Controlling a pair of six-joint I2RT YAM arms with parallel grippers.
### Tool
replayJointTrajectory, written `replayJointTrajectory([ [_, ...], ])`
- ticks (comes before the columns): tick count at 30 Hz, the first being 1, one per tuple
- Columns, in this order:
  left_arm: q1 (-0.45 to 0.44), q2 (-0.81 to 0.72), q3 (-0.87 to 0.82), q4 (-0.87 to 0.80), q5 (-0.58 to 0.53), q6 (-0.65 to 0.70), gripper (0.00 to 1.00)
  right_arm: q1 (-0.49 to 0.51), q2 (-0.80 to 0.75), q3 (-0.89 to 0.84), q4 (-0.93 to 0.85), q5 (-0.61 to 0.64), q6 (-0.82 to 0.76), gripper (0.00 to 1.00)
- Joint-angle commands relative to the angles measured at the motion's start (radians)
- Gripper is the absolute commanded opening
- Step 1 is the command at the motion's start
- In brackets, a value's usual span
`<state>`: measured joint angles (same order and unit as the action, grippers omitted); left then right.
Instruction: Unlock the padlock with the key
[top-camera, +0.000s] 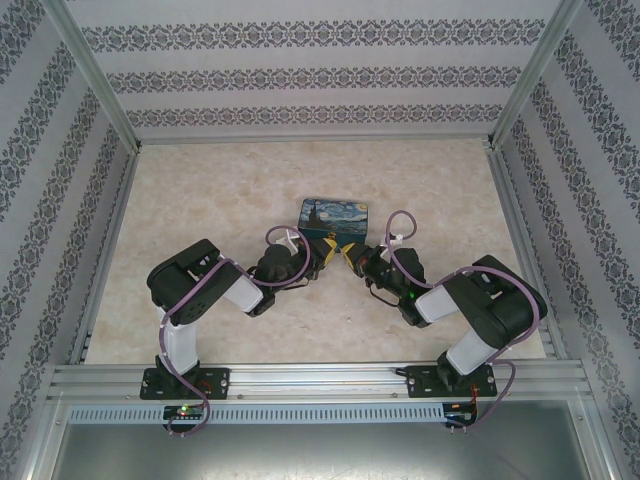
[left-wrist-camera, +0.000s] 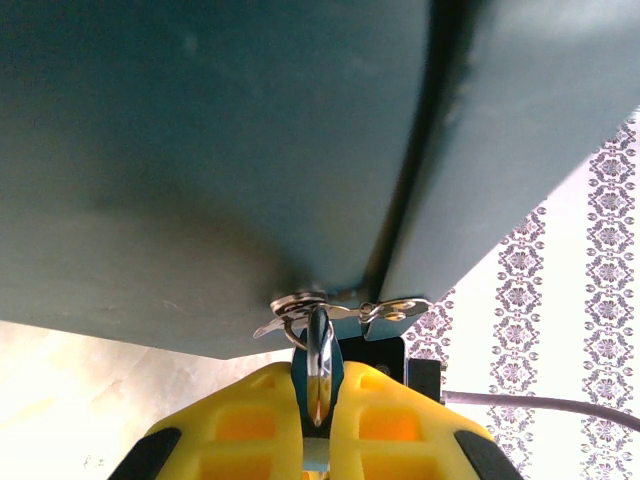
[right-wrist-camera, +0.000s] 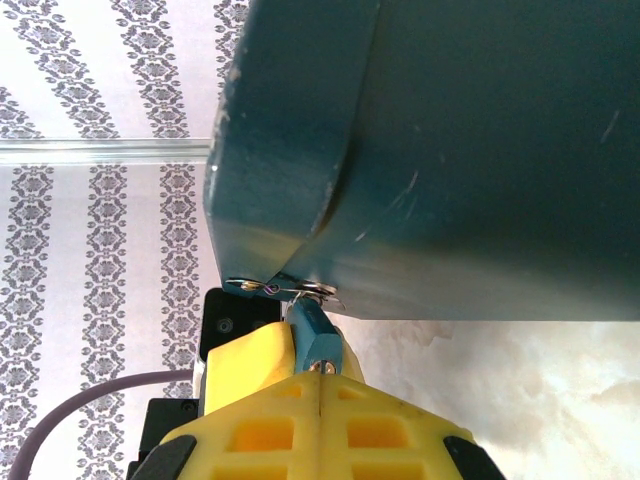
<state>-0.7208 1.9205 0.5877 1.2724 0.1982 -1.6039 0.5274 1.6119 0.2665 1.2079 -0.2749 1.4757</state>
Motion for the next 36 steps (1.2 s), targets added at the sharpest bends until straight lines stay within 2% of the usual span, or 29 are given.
replayJointTrajectory([
  [1, -0.023, 0.008, 0.019, 0.114, 0.024, -0.019, 0.0, -0.028, 0.009, 0.016, 0.036, -0.015, 0.002, 0.0],
  [9, -0.025, 0.008, 0.028, 0.15, 0.053, -0.051, 0.0, -0.092, 0.025, 0.028, 0.048, -0.084, -0.022, 0.0],
  [15, -0.026, -0.008, 0.038, 0.15, 0.052, -0.062, 0.0, -0.09, 0.04, 0.029, 0.073, -0.092, -0.018, 0.0],
  [28, -0.042, -0.018, 0.043, 0.15, 0.004, -0.079, 0.0, 0.009, 0.028, 0.013, 0.101, 0.01, 0.029, 0.0],
  [36, -0.049, -0.026, 0.052, 0.149, 0.0, -0.088, 0.0, 0.0, 0.064, 0.003, 0.132, 0.047, 0.053, 0.0],
])
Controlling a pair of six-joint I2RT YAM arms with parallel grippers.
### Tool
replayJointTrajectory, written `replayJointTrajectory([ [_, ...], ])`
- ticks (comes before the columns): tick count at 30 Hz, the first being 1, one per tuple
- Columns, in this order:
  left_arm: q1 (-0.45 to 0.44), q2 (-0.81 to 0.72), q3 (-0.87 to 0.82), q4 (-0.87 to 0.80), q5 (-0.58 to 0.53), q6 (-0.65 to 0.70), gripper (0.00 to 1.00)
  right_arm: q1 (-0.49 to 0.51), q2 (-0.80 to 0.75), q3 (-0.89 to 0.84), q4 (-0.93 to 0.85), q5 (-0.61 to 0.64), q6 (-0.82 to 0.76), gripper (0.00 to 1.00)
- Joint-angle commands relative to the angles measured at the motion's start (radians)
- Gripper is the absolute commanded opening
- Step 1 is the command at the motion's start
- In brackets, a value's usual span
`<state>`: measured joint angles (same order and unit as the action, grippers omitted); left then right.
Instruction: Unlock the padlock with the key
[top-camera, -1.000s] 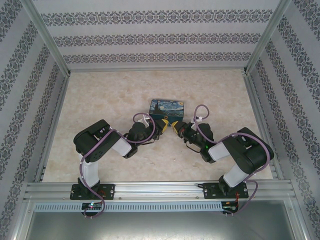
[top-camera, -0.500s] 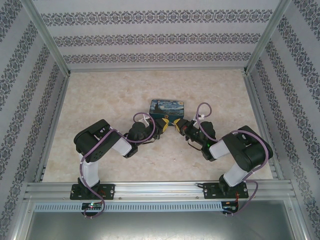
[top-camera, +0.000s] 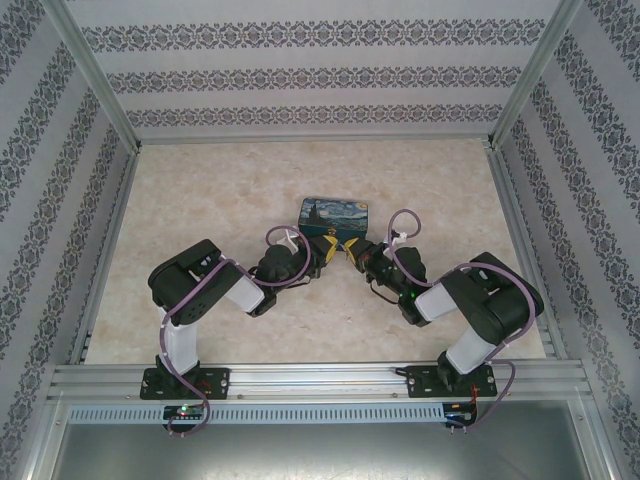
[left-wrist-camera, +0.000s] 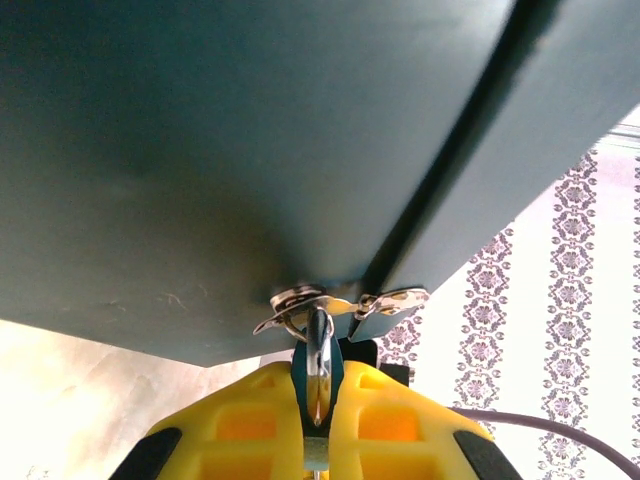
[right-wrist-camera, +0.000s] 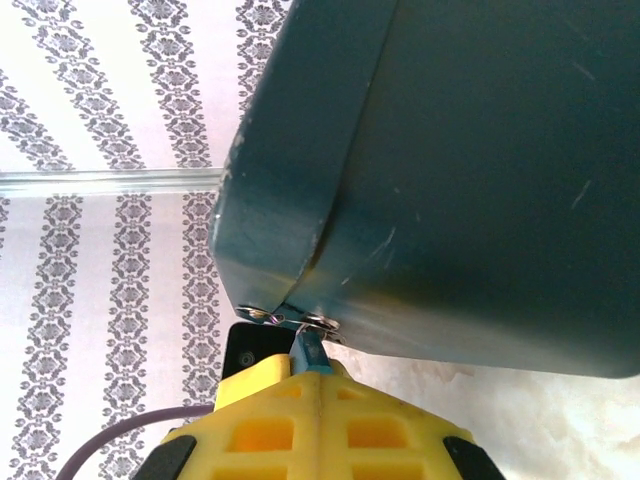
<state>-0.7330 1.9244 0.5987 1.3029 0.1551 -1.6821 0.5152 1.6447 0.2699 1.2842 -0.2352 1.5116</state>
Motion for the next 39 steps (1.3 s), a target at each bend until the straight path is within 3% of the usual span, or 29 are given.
replayJointTrajectory([
  [1, -0.038, -0.03, 0.041, 0.118, 0.044, -0.012, 0.0, 0.013, 0.041, 0.0, 0.065, 0.01, 0.023, 0.0],
  [19, -0.051, -0.041, 0.047, 0.119, 0.061, -0.029, 0.0, -0.012, 0.098, 0.067, 0.101, -0.002, 0.052, 0.0],
  [31, -0.066, 0.005, 0.056, 0.119, 0.038, -0.032, 0.0, 0.027, 0.129, 0.128, 0.101, 0.01, 0.068, 0.0],
  [32, -0.066, 0.008, 0.045, 0.119, 0.025, -0.028, 0.0, 0.023, 0.129, 0.126, 0.1, 0.01, 0.069, 0.04],
  [36, -0.065, 0.021, 0.021, 0.119, -0.027, -0.005, 0.0, -0.002, 0.111, 0.105, 0.099, -0.003, 0.065, 0.36],
  [39, -0.06, 0.034, 0.018, 0.119, -0.05, 0.013, 0.0, -0.027, 0.085, 0.08, 0.098, -0.022, 0.055, 0.49],
])
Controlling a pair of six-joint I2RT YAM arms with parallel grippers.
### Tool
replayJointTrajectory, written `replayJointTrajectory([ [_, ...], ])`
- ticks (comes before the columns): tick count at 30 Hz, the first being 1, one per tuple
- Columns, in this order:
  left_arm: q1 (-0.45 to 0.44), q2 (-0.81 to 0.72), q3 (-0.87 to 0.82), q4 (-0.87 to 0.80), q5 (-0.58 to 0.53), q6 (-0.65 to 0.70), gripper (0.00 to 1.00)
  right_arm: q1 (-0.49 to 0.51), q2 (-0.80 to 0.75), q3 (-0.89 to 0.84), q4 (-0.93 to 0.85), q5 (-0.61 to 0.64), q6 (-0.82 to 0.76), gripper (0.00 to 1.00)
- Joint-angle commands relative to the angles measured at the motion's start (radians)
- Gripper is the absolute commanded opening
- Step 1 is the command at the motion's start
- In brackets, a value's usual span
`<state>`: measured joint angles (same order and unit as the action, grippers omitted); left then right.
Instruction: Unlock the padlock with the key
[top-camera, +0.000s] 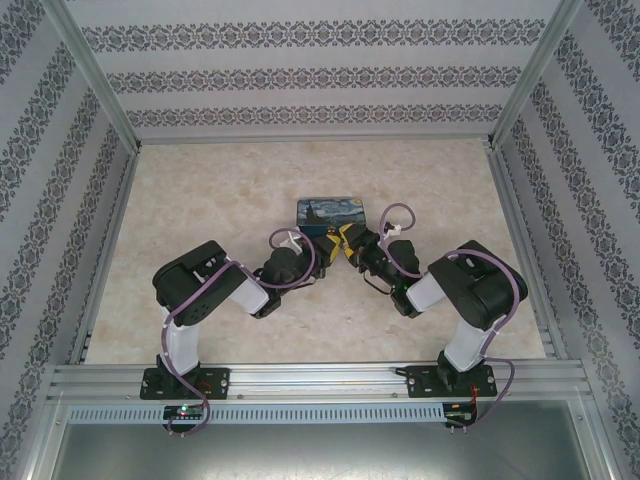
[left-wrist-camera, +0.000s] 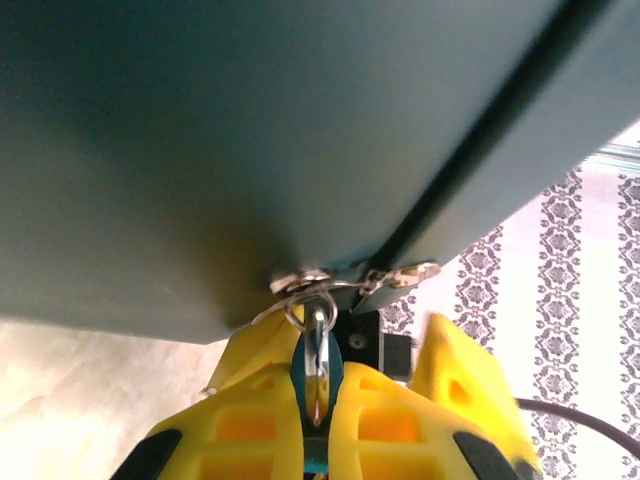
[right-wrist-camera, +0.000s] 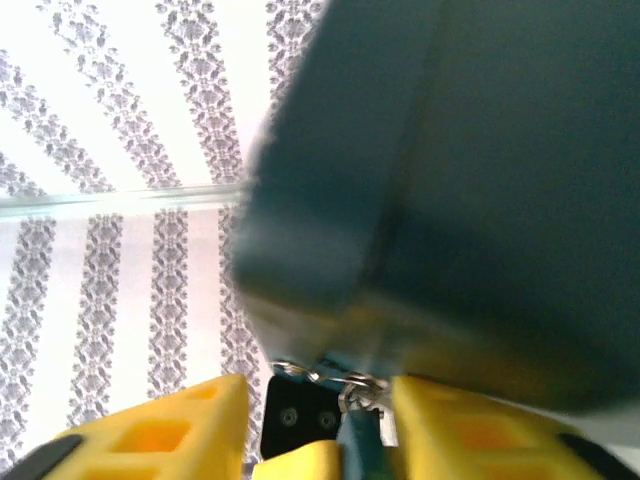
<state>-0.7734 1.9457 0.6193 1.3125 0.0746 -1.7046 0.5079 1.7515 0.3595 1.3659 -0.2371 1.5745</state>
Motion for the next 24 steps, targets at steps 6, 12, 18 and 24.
replayJointTrajectory([
  [6, -0.008, 0.034, -0.004, 0.11, 0.008, 0.051, 0.0, -0.08, -0.121, -0.116, -0.077, -0.082, -0.057, 0.67],
  [12, 0.008, 0.043, -0.004, 0.11, 0.015, 0.059, 0.0, -0.125, -0.313, -0.18, -0.4, -0.158, -0.194, 0.72],
  [18, 0.016, 0.042, -0.007, 0.098, 0.029, 0.069, 0.0, -0.111, -0.668, -0.028, -1.133, -0.091, -0.573, 0.67],
  [24, 0.017, 0.041, 0.001, 0.086, 0.047, 0.073, 0.0, -0.05, -0.775, 0.183, -1.54, 0.081, -0.966, 0.56],
])
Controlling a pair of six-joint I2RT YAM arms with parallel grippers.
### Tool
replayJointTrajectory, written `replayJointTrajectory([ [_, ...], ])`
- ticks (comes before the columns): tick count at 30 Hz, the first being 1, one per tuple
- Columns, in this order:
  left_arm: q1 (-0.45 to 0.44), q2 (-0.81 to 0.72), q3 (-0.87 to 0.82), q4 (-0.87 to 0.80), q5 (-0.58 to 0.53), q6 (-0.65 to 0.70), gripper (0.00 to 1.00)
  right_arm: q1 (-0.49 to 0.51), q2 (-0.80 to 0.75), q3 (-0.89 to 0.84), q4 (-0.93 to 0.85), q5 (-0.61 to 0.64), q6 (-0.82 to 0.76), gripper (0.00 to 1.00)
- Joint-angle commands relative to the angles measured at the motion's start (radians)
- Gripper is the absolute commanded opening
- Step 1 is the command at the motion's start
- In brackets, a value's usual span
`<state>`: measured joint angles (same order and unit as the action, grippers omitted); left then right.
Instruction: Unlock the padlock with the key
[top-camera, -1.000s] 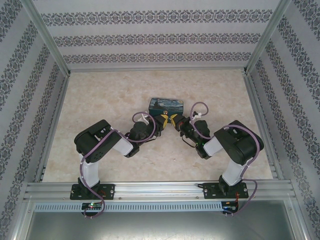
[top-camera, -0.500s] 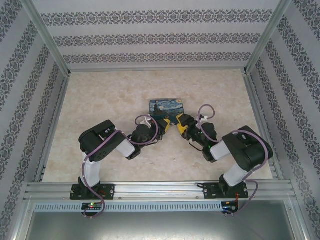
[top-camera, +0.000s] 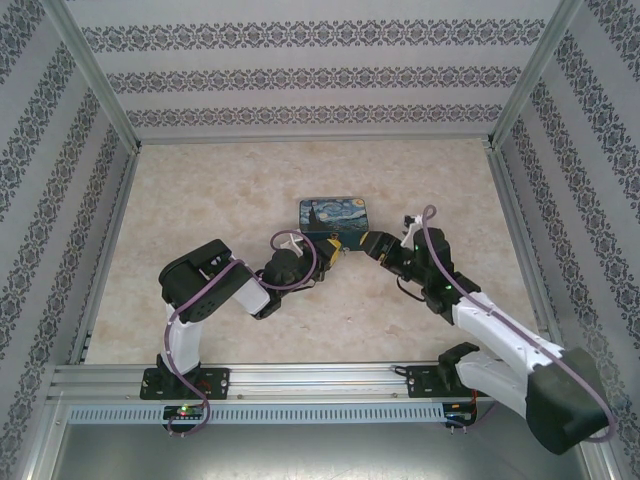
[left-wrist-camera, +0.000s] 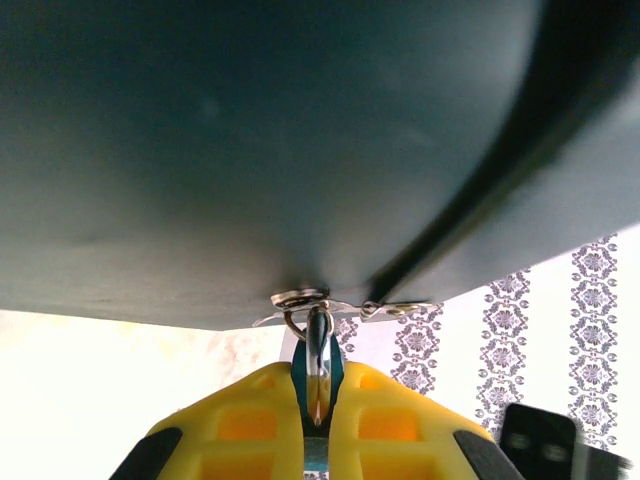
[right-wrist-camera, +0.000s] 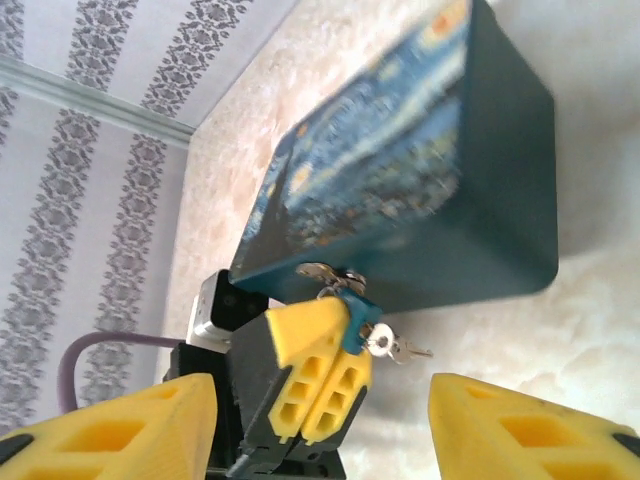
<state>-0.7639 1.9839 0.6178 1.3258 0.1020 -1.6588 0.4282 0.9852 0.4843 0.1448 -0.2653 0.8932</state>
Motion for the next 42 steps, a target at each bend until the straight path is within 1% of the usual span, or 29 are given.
replayJointTrajectory([
  [1, 0.008, 0.002, 0.004, 0.072, 0.022, 0.027, 0.0, 0.047, -0.003, 0.075, -0.345, 0.138, -0.334, 0.54],
  [3, 0.008, 0.0, 0.006, 0.069, 0.025, 0.028, 0.0, 0.096, 0.023, 0.112, -0.388, 0.203, -0.433, 0.51],
  [7, 0.007, -0.007, 0.003, 0.059, 0.03, 0.033, 0.0, 0.186, 0.087, 0.162, -0.41, 0.296, -0.568, 0.48],
  [10, 0.009, -0.014, 0.0, 0.05, 0.033, 0.037, 0.0, 0.23, 0.14, 0.189, -0.409, 0.338, -0.64, 0.46],
  [13, 0.009, -0.017, -0.002, 0.047, 0.036, 0.038, 0.0, 0.252, 0.19, 0.206, -0.4, 0.368, -0.697, 0.46],
  [17, 0.009, -0.017, -0.003, 0.045, 0.041, 0.037, 0.0, 0.259, 0.247, 0.227, -0.386, 0.378, -0.738, 0.45],
  [22, 0.009, -0.019, 0.0, 0.042, 0.044, 0.037, 0.0, 0.271, 0.318, 0.258, -0.377, 0.383, -0.773, 0.41],
  [34, 0.009, -0.019, -0.001, 0.041, 0.051, 0.034, 0.0, 0.277, 0.435, 0.327, -0.354, 0.388, -0.799, 0.39],
  [39, 0.009, -0.018, -0.002, 0.042, 0.052, 0.033, 0.0, 0.276, 0.485, 0.366, -0.352, 0.399, -0.811, 0.34],
  [42, 0.009, -0.017, -0.002, 0.041, 0.056, 0.033, 0.0, 0.272, 0.508, 0.383, -0.347, 0.399, -0.816, 0.28],
])
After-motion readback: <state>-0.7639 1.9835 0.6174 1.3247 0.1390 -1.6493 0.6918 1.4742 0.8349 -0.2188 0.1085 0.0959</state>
